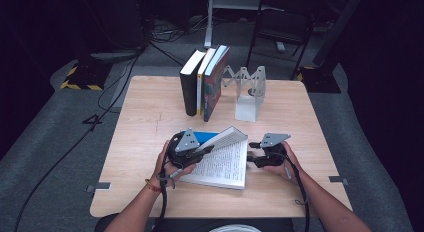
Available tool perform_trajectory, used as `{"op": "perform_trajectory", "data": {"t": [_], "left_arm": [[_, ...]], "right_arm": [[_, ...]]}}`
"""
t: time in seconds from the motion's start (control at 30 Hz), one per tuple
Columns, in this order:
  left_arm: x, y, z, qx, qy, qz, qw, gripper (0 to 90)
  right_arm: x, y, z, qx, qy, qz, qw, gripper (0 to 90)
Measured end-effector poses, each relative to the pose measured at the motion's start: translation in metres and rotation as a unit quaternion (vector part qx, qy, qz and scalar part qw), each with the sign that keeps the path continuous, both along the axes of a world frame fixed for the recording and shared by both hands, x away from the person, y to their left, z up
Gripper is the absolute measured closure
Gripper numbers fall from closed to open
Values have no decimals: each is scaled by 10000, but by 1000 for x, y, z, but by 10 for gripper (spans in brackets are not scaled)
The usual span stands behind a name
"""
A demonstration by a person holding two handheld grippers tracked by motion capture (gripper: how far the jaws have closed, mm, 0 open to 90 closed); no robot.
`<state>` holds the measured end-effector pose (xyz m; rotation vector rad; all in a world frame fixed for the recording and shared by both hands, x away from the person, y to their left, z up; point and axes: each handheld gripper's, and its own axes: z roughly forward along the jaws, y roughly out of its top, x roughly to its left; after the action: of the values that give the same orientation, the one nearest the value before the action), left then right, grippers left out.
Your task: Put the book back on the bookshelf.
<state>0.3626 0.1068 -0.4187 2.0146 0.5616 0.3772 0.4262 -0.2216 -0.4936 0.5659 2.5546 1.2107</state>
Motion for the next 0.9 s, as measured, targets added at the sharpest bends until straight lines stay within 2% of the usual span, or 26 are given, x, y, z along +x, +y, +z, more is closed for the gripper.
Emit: {"op": "perform_trajectory", "data": {"t": [0.1, 0.17, 0.2, 0.3, 0.37, 0.43, 0.6, 0.7, 0.87, 0.9], "left_arm": [[0, 0, 0, -63, 50, -27, 10000, 793], [0, 1, 2, -144, 92, -43, 9998, 792], [0, 1, 2, -144, 92, -43, 9998, 792], [2, 1, 5, -286, 250, -166, 9991, 789], [2, -1, 9, -356, 334, -238, 9985, 788], [2, -5, 12, -369, 331, -318, 9983, 788], [4, -25, 19, -252, 337, -504, 9978, 783], [6, -33, 24, -224, 331, -639, 9972, 779], [9, -38, 27, -301, 335, -745, 9962, 778], [9, -42, 27, -343, 289, -867, 9952, 777]], "right_arm": [[-4, 0, 6, 78, -175, -21, 9998, 441], [-6, -2, 11, 296, -144, -58, 9994, 488], [-6, -2, 11, 296, -144, -58, 9994, 488], [-8, -7, 25, 648, -145, -145, 9977, 528], [-10, -10, 35, 772, -205, -174, 9967, 528], [-12, -15, 43, 904, -282, -216, 9953, 528], [-18, -25, 62, 828, -682, -243, 9939, 541], [-19, -30, 70, 868, -790, -313, 9926, 555], [-22, -35, 86, 971, -1047, -374, 9891, 574], [-23, -37, 91, 1030, -1073, -375, 9882, 588]]}}
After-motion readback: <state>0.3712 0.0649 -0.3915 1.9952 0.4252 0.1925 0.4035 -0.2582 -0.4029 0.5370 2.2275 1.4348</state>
